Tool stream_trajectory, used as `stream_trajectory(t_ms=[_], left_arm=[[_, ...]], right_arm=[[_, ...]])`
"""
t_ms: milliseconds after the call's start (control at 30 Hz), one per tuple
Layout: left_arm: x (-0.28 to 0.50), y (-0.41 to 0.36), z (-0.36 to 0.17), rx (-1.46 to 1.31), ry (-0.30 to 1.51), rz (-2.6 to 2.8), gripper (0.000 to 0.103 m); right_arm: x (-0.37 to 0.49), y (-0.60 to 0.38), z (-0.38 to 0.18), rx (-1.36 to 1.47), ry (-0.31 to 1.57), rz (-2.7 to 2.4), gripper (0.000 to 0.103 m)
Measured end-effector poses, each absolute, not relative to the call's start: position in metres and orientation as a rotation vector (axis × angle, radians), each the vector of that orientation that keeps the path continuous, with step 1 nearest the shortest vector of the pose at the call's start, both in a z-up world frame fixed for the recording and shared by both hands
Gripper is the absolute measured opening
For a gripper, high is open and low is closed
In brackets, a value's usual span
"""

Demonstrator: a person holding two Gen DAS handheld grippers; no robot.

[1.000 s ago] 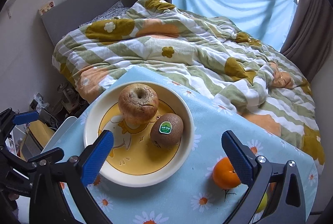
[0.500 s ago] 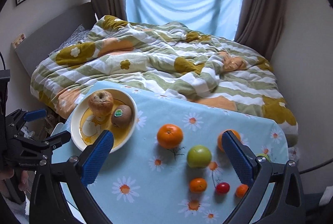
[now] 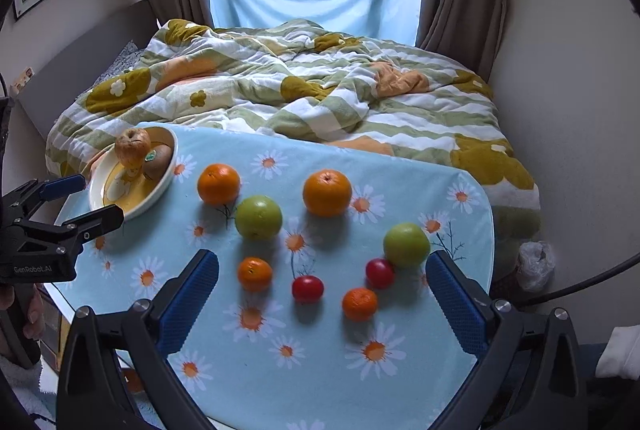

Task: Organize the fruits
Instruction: 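Reach both tools toward the mandarins on the tablecloth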

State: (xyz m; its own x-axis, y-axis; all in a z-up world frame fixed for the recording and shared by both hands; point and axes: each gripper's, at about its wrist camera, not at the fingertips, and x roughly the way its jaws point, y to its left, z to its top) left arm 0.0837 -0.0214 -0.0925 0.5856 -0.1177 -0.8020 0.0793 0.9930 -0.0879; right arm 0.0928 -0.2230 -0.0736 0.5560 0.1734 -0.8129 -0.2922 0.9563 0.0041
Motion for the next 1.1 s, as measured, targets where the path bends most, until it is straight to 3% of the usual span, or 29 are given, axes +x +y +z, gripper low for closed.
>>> stream_trajectory(t_ms=[333, 500, 600, 733, 800, 1100], left_arm=[[0.094, -0.092, -0.141, -0.001, 0.975, -0.158, 0.103], [0.102, -0.113, -0.169, 0.05, 1.013, -0.174, 0.082], [0.105, -0.122, -0.183, 0.063, 1.028, -0.184, 0.079], [0.109, -0.126, -0.197, 0.065, 1.055, -0.194, 0.065], [0.11, -0.126, -0.202, 0.072, 1.068, -0.196, 0.048], [0.105, -0.123, -0.204, 0.071, 1.057, -0.181, 0.044]], right_arm=[[0.09, -0.271, -0.133, -0.21, 1.01, 0.333, 0.103], [0.093, -0.279, -0.158, -0.198, 1.035, 0.354, 0.102], [0.096, -0.279, -0.17, -0.209, 1.051, 0.369, 0.095], [0.098, -0.279, -0.182, -0.211, 1.068, 0.39, 0.086], [0.099, -0.279, -0.185, -0.206, 1.075, 0.399, 0.084], [0.101, -0.267, -0.199, -0.212, 1.105, 0.449, 0.063]])
